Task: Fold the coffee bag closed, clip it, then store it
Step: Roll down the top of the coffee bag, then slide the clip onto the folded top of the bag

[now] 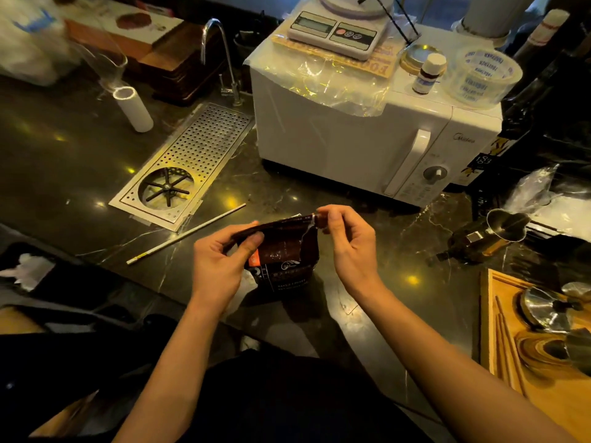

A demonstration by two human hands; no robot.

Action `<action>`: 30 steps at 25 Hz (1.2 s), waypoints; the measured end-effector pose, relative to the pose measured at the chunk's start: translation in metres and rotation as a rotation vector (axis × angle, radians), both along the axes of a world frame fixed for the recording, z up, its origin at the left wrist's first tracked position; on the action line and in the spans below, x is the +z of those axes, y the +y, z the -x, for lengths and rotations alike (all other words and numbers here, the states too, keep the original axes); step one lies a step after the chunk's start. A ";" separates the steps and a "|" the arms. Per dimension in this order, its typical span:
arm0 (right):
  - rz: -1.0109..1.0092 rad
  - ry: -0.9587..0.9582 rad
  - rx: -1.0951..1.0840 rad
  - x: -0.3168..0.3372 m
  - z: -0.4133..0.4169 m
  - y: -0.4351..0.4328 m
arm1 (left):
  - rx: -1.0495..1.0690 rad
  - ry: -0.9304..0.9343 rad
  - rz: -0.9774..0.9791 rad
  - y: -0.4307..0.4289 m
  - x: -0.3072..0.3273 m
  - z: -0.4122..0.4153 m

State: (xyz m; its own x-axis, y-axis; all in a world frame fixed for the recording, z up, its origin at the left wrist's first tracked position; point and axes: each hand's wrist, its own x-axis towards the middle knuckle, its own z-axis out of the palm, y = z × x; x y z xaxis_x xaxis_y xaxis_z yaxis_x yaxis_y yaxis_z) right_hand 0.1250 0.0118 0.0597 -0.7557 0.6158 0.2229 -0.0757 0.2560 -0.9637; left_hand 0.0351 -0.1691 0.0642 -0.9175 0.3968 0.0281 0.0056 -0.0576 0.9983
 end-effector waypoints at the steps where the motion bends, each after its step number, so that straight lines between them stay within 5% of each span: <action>1: 0.010 -0.027 0.006 -0.006 0.005 0.000 | 0.015 0.005 -0.004 -0.006 0.003 0.001; 5: -0.032 -0.234 0.034 -0.036 0.026 0.005 | 0.095 0.001 -0.011 -0.027 0.009 0.004; 11: -0.493 -0.608 0.353 -0.067 0.060 0.004 | 0.213 0.031 0.042 -0.059 0.006 0.010; 19: -0.825 -0.735 0.600 -0.084 0.082 -0.007 | 0.278 0.020 0.029 -0.069 -0.007 0.012; 30: -0.977 -0.780 0.716 -0.081 0.103 -0.010 | 0.281 -0.029 0.048 -0.070 -0.014 0.019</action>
State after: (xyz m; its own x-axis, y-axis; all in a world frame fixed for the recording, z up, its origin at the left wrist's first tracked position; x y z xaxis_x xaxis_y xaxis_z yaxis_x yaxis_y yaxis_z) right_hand 0.0225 0.0021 -0.0215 -0.9549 -0.0961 -0.2810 -0.0132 0.9590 -0.2831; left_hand 0.0164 -0.2390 0.0497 -0.9918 0.1271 -0.0125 -0.0140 -0.0109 0.9998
